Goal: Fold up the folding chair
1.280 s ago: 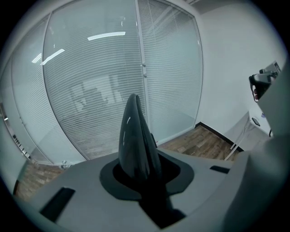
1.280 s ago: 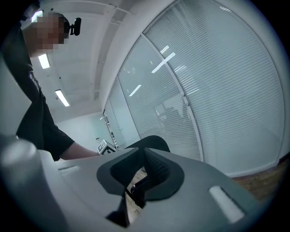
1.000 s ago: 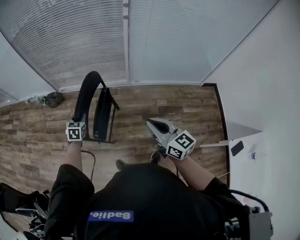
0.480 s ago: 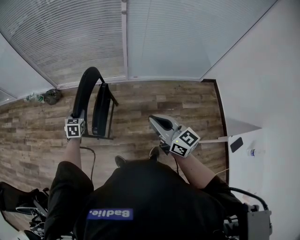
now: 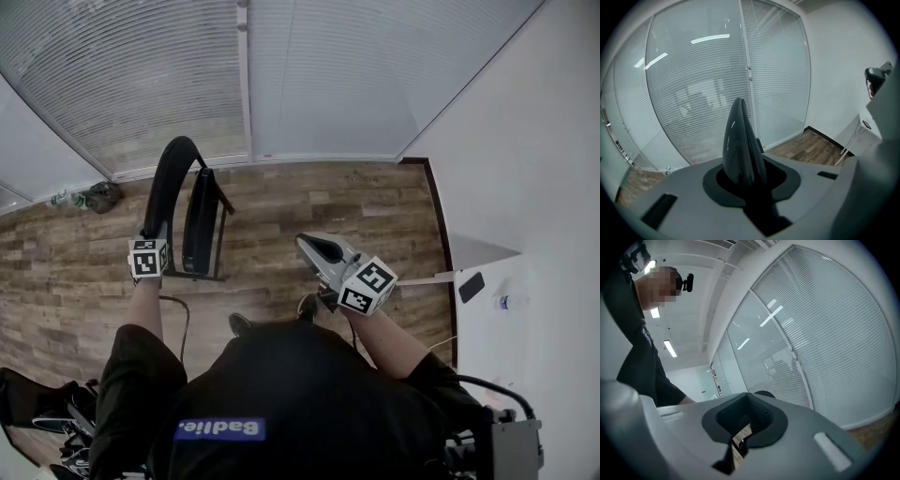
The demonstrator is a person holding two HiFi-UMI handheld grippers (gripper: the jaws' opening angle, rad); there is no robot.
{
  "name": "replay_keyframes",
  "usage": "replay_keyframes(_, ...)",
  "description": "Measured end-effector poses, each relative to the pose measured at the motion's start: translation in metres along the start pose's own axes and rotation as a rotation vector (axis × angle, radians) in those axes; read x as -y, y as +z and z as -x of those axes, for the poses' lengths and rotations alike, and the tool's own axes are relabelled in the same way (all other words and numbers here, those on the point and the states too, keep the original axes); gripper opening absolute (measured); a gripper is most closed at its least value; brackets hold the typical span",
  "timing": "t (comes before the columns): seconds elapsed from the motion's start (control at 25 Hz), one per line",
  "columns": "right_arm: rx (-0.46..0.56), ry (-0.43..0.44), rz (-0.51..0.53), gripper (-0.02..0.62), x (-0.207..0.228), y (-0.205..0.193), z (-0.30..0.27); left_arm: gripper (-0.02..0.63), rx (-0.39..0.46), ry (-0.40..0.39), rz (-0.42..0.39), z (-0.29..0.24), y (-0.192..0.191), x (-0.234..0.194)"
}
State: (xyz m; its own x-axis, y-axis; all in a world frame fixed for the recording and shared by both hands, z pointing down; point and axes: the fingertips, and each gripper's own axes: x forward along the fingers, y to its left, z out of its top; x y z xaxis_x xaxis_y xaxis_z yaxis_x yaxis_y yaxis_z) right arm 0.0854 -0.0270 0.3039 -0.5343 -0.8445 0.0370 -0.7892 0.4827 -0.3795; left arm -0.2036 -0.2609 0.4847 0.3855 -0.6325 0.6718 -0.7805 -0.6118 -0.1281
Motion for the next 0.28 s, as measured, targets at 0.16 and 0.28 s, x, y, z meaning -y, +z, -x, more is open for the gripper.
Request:
replay_keyframes(0.16,-0.001,-0.002,-0.007,0.002,0.0013,-0.0016,0.0004,0.078,0.001,0.0,0.001,-0.0009,-0.0001,0.0029)
replay_keyframes(0.28,0.0,-0.005,-0.016,0.002,0.0026,-0.0028,-0.0006,0.078,0.002,0.001,0.001,-0.0013,0.0011,0.0028)
